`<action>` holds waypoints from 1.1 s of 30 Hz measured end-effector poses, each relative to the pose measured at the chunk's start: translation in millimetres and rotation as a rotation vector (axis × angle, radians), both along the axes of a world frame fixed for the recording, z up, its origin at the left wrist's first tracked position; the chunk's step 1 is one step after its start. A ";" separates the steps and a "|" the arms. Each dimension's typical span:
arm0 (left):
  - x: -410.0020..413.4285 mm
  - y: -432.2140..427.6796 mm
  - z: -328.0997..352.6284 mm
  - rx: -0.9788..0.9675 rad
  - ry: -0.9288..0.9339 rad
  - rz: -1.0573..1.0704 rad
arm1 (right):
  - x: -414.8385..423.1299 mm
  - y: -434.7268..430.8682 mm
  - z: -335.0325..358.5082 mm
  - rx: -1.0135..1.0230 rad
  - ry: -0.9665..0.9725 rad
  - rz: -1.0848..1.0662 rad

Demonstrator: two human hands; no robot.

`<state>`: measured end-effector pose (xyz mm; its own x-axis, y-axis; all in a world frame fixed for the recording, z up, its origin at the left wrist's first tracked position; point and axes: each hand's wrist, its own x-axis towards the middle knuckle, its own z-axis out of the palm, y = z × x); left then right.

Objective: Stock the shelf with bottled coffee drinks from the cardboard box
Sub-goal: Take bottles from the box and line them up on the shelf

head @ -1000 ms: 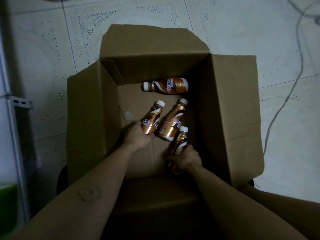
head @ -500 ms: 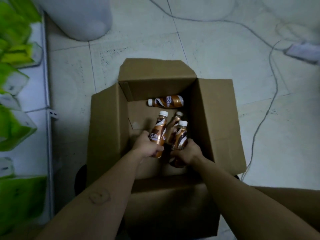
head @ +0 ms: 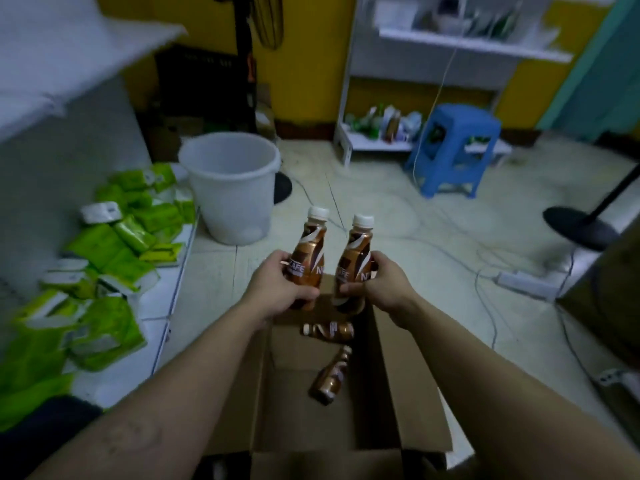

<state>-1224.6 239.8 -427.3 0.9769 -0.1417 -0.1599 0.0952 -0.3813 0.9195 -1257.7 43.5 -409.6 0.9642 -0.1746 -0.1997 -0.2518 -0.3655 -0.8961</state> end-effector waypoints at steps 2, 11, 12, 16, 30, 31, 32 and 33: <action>-8.8 8.6 43.3 -0.042 -0.111 0.019 | -5.3 9.3 38.3 -0.006 -0.088 0.030; -58.7 46.3 166.5 -0.172 -0.403 0.023 | -51.9 49.5 179.6 -0.058 -0.412 0.142; -63.9 51.8 173.9 -0.190 -0.411 0.031 | -56.2 55.0 190.4 -0.070 -0.435 0.158; -71.9 79.0 195.6 -0.158 -0.495 0.075 | -53.6 77.6 212.8 -0.077 -0.495 0.223; -109.6 199.2 231.4 0.111 -0.499 0.538 | -4.7 217.6 214.2 0.169 -0.612 0.585; -117.6 208.1 236.2 0.120 -0.499 0.575 | -3.4 230.3 215.5 0.180 -0.630 0.617; -126.3 216.6 240.7 0.128 -0.504 0.614 | -3.3 243.1 217.2 0.192 -0.647 0.652; -135.5 224.8 244.6 0.135 -0.511 0.653 | -4.4 256.1 219.8 0.204 -0.660 0.685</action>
<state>-1360.1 464.6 -182.7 0.8127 0.4660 0.3498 -0.0813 -0.5039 0.8600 -1262.2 299.6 -189.8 0.7728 0.4440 0.4535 0.5336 -0.0677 -0.8430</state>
